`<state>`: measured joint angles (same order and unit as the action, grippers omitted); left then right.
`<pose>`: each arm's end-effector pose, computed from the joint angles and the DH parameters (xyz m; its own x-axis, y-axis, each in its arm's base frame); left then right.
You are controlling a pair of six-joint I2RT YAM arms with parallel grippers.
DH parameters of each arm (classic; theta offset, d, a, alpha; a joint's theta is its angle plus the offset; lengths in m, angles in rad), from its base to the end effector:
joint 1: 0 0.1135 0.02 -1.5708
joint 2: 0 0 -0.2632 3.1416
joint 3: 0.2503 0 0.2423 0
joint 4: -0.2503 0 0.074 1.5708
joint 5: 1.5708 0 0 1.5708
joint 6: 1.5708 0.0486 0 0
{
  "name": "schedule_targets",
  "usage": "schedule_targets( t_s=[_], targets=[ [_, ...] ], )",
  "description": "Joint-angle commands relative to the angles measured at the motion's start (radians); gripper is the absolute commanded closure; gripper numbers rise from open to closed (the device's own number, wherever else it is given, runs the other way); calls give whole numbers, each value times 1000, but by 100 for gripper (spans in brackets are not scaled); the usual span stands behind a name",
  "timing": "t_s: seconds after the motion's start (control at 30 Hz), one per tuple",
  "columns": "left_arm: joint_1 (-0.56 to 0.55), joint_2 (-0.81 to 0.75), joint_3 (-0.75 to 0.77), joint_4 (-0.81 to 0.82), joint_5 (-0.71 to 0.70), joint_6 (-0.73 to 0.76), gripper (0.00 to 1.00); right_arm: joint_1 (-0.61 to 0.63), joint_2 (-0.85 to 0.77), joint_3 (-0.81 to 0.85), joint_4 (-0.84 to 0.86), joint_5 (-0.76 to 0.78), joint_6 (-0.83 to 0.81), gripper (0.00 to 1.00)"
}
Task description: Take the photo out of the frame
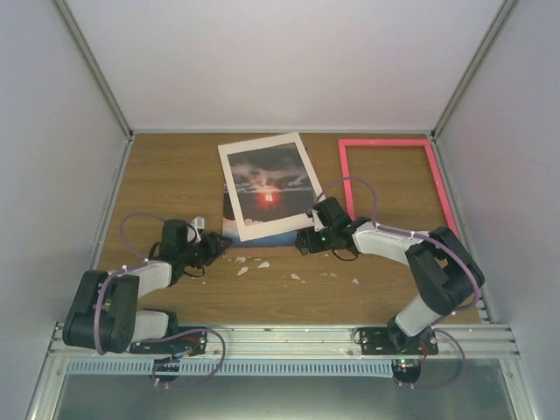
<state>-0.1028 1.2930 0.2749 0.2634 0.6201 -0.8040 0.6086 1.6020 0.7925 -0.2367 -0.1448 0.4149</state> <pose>0.2009 -0.0491 0.1205 -0.8362 -0.5029 -0.2188 -0.1406 0.5822 -0.8008 0.2378 0.1743 0.1424 -0.9018 -0.1422 -0.4080 -0.2857 0.9046 0.3162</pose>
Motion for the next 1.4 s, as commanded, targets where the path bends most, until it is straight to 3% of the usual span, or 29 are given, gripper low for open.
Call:
schedule_targets(
  t_s=[0.0,0.37,0.73,0.97,1.37],
  targets=[
    [5,-38,3,58,-4,4,53,13,59,-41,-52,-41,-3,14],
    [5,-3,56,-15,-70,71,53,12,69,-50,-48,-39,-1,14],
    [5,58,47,104,-38,32,54,13,75,-56,-39,-41,0,14],
    [4,125,44,198,3,-9,61,14,81,-64,-30,-44,2,14],
    [3,190,48,287,-22,-38,64,17,96,-70,-20,-52,3,14]
  ],
)
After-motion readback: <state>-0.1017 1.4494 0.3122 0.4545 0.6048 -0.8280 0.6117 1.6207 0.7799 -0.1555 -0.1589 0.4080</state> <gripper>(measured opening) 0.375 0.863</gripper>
